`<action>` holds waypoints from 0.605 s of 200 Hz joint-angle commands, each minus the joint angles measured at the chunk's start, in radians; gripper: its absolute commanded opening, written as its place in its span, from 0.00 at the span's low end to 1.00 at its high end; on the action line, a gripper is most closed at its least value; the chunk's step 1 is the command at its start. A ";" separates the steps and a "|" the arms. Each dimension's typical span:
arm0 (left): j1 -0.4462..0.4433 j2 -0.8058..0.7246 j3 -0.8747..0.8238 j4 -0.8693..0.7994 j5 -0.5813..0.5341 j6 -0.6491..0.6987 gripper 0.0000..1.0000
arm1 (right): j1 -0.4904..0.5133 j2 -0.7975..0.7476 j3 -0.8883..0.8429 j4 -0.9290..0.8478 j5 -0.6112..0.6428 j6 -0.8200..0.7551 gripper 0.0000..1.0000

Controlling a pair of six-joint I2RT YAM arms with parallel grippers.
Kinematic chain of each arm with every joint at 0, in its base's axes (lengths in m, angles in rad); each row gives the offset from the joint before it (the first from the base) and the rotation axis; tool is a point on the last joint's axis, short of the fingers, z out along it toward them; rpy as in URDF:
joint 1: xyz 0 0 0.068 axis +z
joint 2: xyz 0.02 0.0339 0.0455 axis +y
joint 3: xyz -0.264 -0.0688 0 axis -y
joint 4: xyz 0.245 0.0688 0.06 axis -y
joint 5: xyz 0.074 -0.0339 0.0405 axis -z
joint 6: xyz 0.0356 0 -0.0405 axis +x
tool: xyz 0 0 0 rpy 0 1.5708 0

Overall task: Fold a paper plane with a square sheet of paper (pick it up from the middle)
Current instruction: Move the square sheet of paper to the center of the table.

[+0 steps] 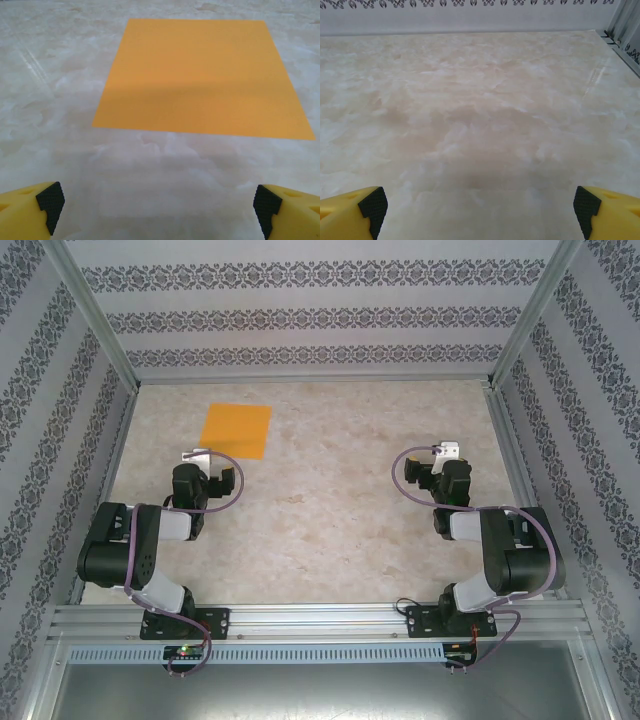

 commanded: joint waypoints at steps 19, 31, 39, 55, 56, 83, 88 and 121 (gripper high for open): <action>0.013 -0.002 0.013 0.044 0.024 0.002 1.00 | 0.001 -0.004 0.013 0.025 -0.003 -0.016 0.98; 0.013 -0.002 0.013 0.043 0.025 0.004 1.00 | -0.006 -0.005 0.013 0.024 -0.020 -0.013 0.98; 0.012 -0.003 0.015 0.041 0.029 0.005 1.00 | -0.008 -0.005 0.013 0.025 -0.023 -0.010 0.98; 0.013 -0.001 0.016 0.036 0.032 0.004 1.00 | -0.013 -0.005 0.012 0.025 -0.039 -0.008 0.98; 0.014 -0.001 0.017 0.035 0.032 0.003 1.00 | -0.014 -0.004 0.013 0.026 -0.042 -0.007 0.98; 0.016 -0.002 0.015 0.037 0.035 0.003 1.00 | -0.022 -0.002 0.013 0.027 -0.059 -0.002 0.98; 0.016 -0.002 0.015 0.038 0.035 0.003 1.00 | -0.022 -0.003 0.013 0.027 -0.059 -0.003 0.97; 0.014 -0.026 0.022 0.011 0.029 0.006 1.00 | -0.022 -0.014 -0.001 0.051 -0.052 -0.001 0.98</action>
